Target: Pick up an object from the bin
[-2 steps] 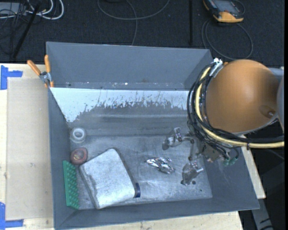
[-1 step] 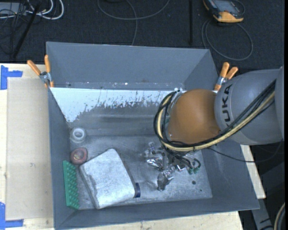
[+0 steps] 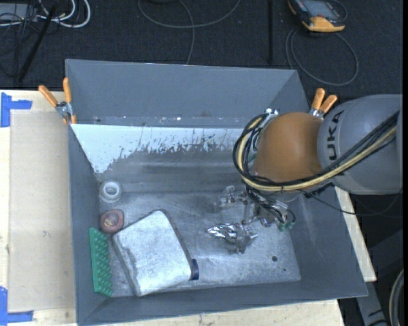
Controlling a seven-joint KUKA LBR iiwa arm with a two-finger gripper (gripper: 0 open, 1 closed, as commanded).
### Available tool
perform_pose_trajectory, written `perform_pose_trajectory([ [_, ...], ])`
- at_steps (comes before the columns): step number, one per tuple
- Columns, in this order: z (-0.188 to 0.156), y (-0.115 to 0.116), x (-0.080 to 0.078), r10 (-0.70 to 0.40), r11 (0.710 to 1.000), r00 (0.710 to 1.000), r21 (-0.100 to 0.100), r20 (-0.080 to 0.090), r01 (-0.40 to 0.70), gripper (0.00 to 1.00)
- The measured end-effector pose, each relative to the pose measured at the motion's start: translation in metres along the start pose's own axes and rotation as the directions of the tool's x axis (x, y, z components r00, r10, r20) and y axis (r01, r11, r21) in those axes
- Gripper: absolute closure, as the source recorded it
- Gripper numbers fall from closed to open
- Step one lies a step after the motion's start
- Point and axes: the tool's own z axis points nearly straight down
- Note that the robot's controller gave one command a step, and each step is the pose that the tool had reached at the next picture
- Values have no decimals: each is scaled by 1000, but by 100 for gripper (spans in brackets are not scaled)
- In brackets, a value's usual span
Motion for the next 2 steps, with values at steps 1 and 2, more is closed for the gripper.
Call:
perform_pose_trajectory([
  [1, -1, 2, 0, 0, 1000, 1000, -2, 1, 0, 100],
  [2, -192, 2, 25, -192, 981, 981, 2, 8, 192, 100],
])
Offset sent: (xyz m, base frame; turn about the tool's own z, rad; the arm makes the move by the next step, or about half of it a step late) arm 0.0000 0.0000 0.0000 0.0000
